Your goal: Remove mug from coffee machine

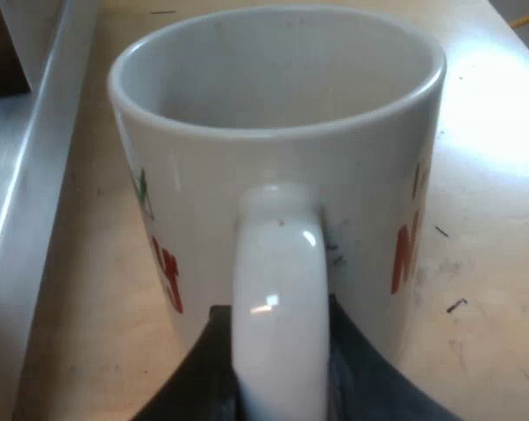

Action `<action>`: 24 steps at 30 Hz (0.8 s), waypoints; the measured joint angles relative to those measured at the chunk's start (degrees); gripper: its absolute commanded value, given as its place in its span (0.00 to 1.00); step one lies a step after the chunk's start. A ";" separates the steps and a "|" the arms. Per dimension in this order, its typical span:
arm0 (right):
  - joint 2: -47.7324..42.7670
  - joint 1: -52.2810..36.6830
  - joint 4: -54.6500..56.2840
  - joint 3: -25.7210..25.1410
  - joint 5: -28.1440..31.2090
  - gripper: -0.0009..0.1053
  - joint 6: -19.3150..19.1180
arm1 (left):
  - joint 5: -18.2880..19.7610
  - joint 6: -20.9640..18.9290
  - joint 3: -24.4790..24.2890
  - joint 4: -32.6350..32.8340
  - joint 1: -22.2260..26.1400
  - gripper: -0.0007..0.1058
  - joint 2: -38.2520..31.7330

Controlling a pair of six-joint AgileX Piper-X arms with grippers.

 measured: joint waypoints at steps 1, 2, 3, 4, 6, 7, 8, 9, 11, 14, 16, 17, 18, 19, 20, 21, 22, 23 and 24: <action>0.22 0.00 -0.25 0.00 0.00 0.01 0.00 | 0.00 0.00 0.00 0.00 0.00 0.75 0.00; 0.75 0.00 -0.67 0.00 0.00 0.01 0.00 | 0.00 0.00 0.00 0.00 0.00 0.75 0.00; 1.15 0.00 -1.12 0.00 0.00 0.01 0.00 | 0.00 0.00 0.00 0.00 0.00 0.75 0.00; 1.36 0.00 -1.30 0.00 0.00 0.01 0.00 | 0.00 0.00 0.00 0.00 0.00 0.75 0.00; 1.76 0.00 -1.58 -0.18 0.00 0.01 0.00 | 0.00 0.00 0.00 0.00 0.00 0.75 0.00; 1.82 0.00 -1.61 -0.14 0.00 0.01 0.00 | 0.00 0.00 0.00 0.00 0.00 0.75 0.00; 1.79 0.00 -1.49 -0.28 0.00 0.01 0.00 | 0.00 0.00 0.00 0.00 0.00 0.75 0.00; 1.79 0.00 -1.48 -0.28 0.00 0.01 0.00 | 0.00 0.00 0.00 0.00 0.00 0.75 0.00; 1.79 0.00 -1.48 -0.28 0.00 0.01 0.00 | 0.00 0.00 0.00 0.00 0.00 0.75 0.00; 1.79 0.00 -1.30 -0.28 0.00 0.01 0.00 | 0.00 0.00 0.00 0.00 0.00 0.75 0.00; 1.79 0.00 -0.62 -0.34 0.00 0.01 0.00 | 0.00 0.00 0.00 0.00 0.00 0.75 0.00; 1.79 0.00 -0.36 -0.34 0.00 0.01 0.00 | 0.00 0.00 0.00 0.00 0.00 0.75 0.00; 1.79 0.00 -0.11 -0.34 -0.19 0.01 0.00 | 0.00 0.00 0.00 0.00 0.00 0.75 0.00; 1.79 0.00 -0.09 -0.34 -0.45 0.01 0.00 | 0.00 0.00 0.00 0.00 0.00 0.75 0.00; 1.79 0.00 0.08 -0.46 -0.64 0.01 0.00 | 0.00 0.00 0.00 0.00 0.00 0.75 0.00; 1.79 0.00 0.50 -0.56 -0.68 0.01 0.00 | 0.00 0.00 0.00 0.00 0.00 0.75 0.00; 1.79 0.00 0.52 -0.57 -0.68 0.01 0.00 | 0.00 0.00 0.00 0.00 0.00 0.75 0.00; 1.79 0.00 0.96 -0.58 -0.79 0.01 0.00 | 0.00 0.00 0.00 0.00 0.00 0.75 0.00; 1.79 0.00 1.14 -0.58 -0.77 0.01 0.00 | 0.00 0.00 0.00 0.00 0.00 0.75 0.00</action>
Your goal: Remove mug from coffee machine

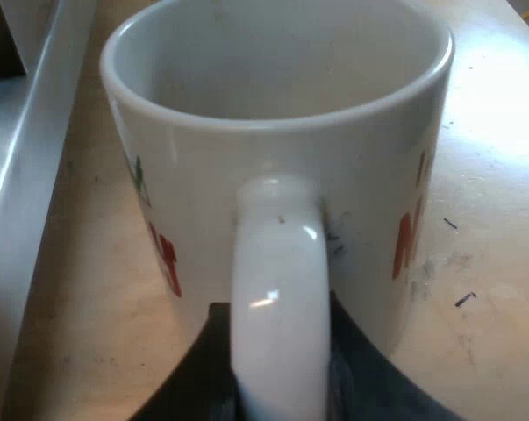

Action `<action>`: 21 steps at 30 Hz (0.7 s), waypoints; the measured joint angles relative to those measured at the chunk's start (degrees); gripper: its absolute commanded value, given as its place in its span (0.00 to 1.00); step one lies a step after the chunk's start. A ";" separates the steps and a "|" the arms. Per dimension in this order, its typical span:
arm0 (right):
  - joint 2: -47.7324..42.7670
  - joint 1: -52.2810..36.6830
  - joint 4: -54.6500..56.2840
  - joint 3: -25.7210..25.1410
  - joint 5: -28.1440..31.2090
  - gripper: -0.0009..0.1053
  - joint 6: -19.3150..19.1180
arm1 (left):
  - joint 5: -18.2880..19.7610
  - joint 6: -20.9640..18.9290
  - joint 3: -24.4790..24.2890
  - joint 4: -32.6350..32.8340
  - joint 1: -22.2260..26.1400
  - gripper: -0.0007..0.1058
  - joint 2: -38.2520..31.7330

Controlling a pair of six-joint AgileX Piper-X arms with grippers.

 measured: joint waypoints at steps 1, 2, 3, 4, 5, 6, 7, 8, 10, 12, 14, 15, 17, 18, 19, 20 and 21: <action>0.00 0.00 0.03 0.00 0.00 0.01 0.00 | 0.00 0.00 0.00 0.00 0.00 0.75 0.00; 0.00 0.00 0.03 0.00 0.00 0.01 0.00 | 0.00 0.00 0.00 0.00 0.00 0.75 0.00; 0.00 0.00 0.15 -0.07 0.00 0.01 0.00 | 0.00 0.00 0.00 0.00 0.00 0.75 0.00; 0.00 0.00 0.23 -0.07 0.00 0.01 0.00 | 0.00 0.00 0.00 0.00 0.00 0.75 0.00; 0.00 0.00 0.45 -0.07 -0.31 0.01 0.00 | 0.00 0.00 0.00 0.00 0.00 0.75 0.00; 0.00 0.00 0.77 -0.07 -0.87 0.01 0.00 | 0.00 0.00 0.00 0.00 0.00 0.75 0.00; 0.00 0.00 1.09 -0.17 -1.41 0.02 0.00 | 0.00 0.00 0.00 0.00 0.00 0.75 0.00; 0.00 0.00 1.58 -0.13 -1.71 0.07 0.13 | 0.00 0.00 0.00 0.00 0.00 0.75 0.00; -0.28 0.00 2.47 -0.28 -1.99 0.18 0.13 | 0.00 0.00 0.00 0.00 0.00 0.75 0.00; -0.39 0.00 3.88 -0.42 -2.71 0.35 0.23 | 0.00 0.00 0.00 0.00 0.00 0.75 0.00; -0.23 0.00 6.01 -0.42 -3.67 0.42 0.20 | 0.00 0.00 0.00 0.00 0.00 0.75 0.00; -0.08 0.00 6.95 -0.16 -3.93 0.46 0.20 | 0.00 0.00 0.00 0.00 0.00 0.75 0.00; -0.01 0.00 7.53 -0.17 -4.26 0.49 0.20 | 0.00 0.00 0.00 0.00 0.00 0.75 0.00; -0.01 0.00 7.88 -0.17 -4.27 0.52 0.36 | 0.00 0.00 0.00 0.00 0.00 0.75 0.00; -0.01 0.00 8.10 -0.17 -4.27 0.53 0.75 | 0.00 0.00 0.00 0.00 0.00 0.75 0.00; -0.01 0.00 8.78 -0.17 -4.27 0.55 1.64 | 0.00 0.00 0.00 0.00 0.00 0.75 0.00; -0.39 0.00 9.72 -0.17 -4.27 0.57 2.59 | 0.00 0.00 0.00 0.00 0.00 0.75 0.00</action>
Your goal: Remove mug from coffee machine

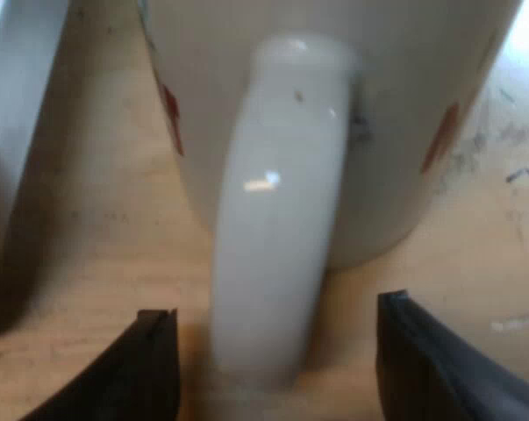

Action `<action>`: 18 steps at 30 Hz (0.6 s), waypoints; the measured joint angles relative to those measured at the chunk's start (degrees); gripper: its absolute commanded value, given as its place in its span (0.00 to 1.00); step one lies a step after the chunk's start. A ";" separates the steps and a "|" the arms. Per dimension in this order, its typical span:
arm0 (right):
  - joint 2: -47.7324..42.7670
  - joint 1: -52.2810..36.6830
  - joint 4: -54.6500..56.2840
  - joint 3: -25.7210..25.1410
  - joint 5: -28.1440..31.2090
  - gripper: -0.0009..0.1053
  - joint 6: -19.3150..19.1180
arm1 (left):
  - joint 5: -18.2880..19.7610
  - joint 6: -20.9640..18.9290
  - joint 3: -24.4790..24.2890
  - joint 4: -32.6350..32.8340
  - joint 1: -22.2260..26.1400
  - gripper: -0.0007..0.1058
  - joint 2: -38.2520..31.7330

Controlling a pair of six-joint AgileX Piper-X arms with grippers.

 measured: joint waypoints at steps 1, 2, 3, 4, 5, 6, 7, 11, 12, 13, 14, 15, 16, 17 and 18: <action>-0.33 0.00 0.79 0.00 0.00 0.58 0.67 | 0.00 0.00 0.00 0.00 0.00 0.75 0.00; -0.86 0.00 2.10 0.00 0.00 0.61 1.91 | 0.00 0.00 0.00 0.00 0.00 0.75 0.00; -1.47 0.00 3.37 0.00 0.00 0.64 2.28 | 0.00 0.00 0.00 0.00 0.00 0.75 0.00; -2.14 0.00 4.57 0.00 0.00 0.66 2.53 | 0.00 0.00 0.00 0.00 0.00 0.75 0.00; -2.75 0.00 5.85 0.00 -0.11 0.67 2.56 | 0.00 0.00 0.00 0.00 0.00 0.75 0.00; -3.87 0.00 7.99 0.00 -0.09 0.68 2.56 | 0.00 0.00 0.00 0.00 0.00 0.75 0.00; -4.27 0.00 9.07 0.00 -0.09 0.68 2.69 | 0.00 0.00 0.00 0.00 0.00 0.75 0.00; -9.02 0.00 16.31 0.00 -0.09 0.68 2.96 | 0.00 0.00 0.00 0.00 0.00 0.75 0.00; -10.68 0.00 18.49 0.00 -0.09 0.68 2.96 | -0.14 0.00 0.00 0.00 0.00 0.75 0.00; -11.29 0.00 19.21 0.00 -0.09 0.68 2.96 | -0.17 0.00 0.00 0.00 0.00 0.75 0.00; -13.31 0.00 21.33 0.00 -0.43 0.68 2.96 | -0.14 0.00 0.00 0.00 0.00 0.75 0.00; -14.78 0.00 23.52 0.00 -1.02 0.68 2.96 | -0.23 0.00 0.00 0.00 0.00 0.75 0.00; -15.71 0.00 24.50 0.00 -1.28 0.68 2.96 | -0.23 0.00 0.00 0.00 0.00 0.75 0.00; -17.52 0.00 26.52 0.00 -2.07 0.68 3.09 | -0.23 0.00 0.00 0.00 0.00 0.75 0.00; -19.31 0.00 28.04 0.00 -2.53 0.68 3.10 | -0.23 0.00 0.00 0.00 0.00 0.75 0.00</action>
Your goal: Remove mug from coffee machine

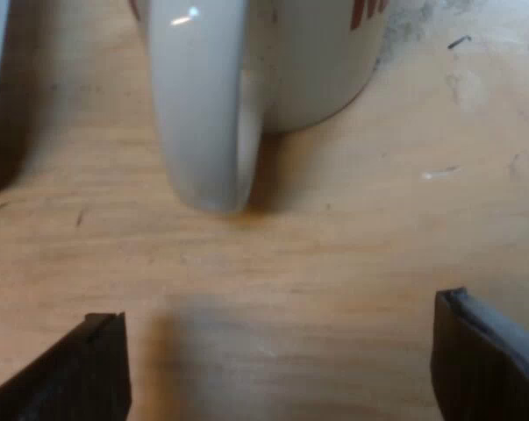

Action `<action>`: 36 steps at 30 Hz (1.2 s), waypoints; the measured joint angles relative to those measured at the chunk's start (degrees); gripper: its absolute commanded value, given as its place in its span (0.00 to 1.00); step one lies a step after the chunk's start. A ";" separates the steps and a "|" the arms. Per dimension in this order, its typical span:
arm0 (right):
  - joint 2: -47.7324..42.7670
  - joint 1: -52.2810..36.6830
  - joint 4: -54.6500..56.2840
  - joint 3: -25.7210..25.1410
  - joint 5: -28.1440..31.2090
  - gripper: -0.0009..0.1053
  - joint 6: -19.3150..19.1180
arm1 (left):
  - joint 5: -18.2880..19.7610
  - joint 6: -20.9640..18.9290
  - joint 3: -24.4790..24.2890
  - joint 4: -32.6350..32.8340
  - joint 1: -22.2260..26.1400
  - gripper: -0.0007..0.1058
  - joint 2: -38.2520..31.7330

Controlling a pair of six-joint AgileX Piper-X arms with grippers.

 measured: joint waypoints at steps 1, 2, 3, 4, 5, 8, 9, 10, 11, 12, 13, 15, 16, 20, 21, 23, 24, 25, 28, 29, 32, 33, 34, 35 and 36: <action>-0.86 0.00 0.97 0.00 -0.11 0.68 0.00 | 0.00 0.00 0.00 0.00 0.00 0.75 0.00; -2.40 0.00 2.76 0.00 -0.14 0.68 0.00 | 0.00 0.00 0.00 0.00 0.00 0.75 0.00; -4.19 0.00 4.62 0.00 -0.48 0.68 0.00 | 0.00 0.00 0.00 0.00 0.00 0.75 0.00; -5.11 0.00 5.28 0.00 -0.57 0.68 0.00 | 0.00 0.00 0.00 0.00 0.00 0.75 0.00; -7.07 0.00 7.33 0.00 -0.81 0.68 0.00 | 0.00 0.00 0.00 0.00 0.00 0.75 0.00; -11.62 0.00 12.54 -0.14 -0.96 0.68 0.00 | 0.00 0.00 0.00 0.00 0.00 0.75 0.00; -13.35 0.00 15.14 -0.48 -1.08 0.68 0.00 | 0.00 0.00 0.00 0.00 0.00 0.75 0.00; -14.16 0.00 16.43 -0.71 -1.05 0.68 0.00 | 0.00 0.00 0.00 0.00 0.00 0.75 0.00; -15.51 0.00 19.19 -1.31 -1.05 0.68 0.00 | 0.00 0.00 0.00 0.00 0.00 0.75 0.00; -16.98 0.00 21.80 -2.03 -1.40 0.68 0.00 | 0.00 0.00 0.00 0.00 0.00 0.75 0.00; -17.65 0.00 22.59 -2.27 -1.51 0.68 0.00 | 0.00 0.00 0.00 0.00 0.00 0.75 0.00; -19.90 0.00 26.96 -3.97 -2.45 0.68 0.00 | 0.00 0.00 0.00 0.00 0.00 0.75 0.00; -20.29 0.00 27.66 -4.30 -2.56 0.68 0.00 | 0.00 0.00 0.00 0.00 0.00 0.75 0.00; -23.37 0.00 33.98 -7.88 -2.61 0.68 0.11 | 0.00 0.00 0.00 0.00 0.00 0.75 0.00; -23.95 0.00 35.49 -8.96 -3.03 0.68 0.09 | 0.00 0.00 0.00 0.00 0.00 0.75 0.00; -24.74 0.00 38.02 -10.35 -4.57 0.68 -0.34 | 0.00 0.00 0.00 0.00 0.00 0.75 0.00; -25.12 0.00 39.52 -11.42 -5.83 0.68 -0.48 | 0.00 0.00 0.00 0.00 0.00 0.75 0.00; -25.36 0.00 40.43 -12.04 -6.50 0.68 -0.51 | 0.00 0.00 -0.25 0.00 0.00 0.75 0.00; -26.38 0.00 44.52 -15.20 -9.12 0.68 -0.53 | 0.00 -0.09 -1.88 0.00 0.00 0.75 0.00; -26.66 0.00 46.07 -16.76 -9.85 0.68 -0.53 | 0.00 -0.09 -2.65 0.00 0.00 0.75 0.00; -26.89 0.00 47.19 -18.36 -10.05 0.68 -0.53 | 0.00 -0.20 -5.11 0.00 0.00 0.75 0.00; -26.92 0.00 47.96 -20.03 -10.16 0.68 -0.53 | -0.19 -0.70 -5.57 0.00 0.00 0.75 0.00; -26.92 0.00 49.42 -22.83 -10.14 0.68 -0.53 | -1.06 -1.65 -6.27 0.00 0.00 0.75 0.00; -26.92 0.00 49.75 -24.27 -10.14 0.68 -0.53 | -2.29 -2.88 -6.91 0.00 0.00 0.75 0.00; -26.92 0.00 49.77 -26.16 -10.14 0.68 -0.53 | -4.15 -3.63 -7.64 0.00 0.00 0.75 0.00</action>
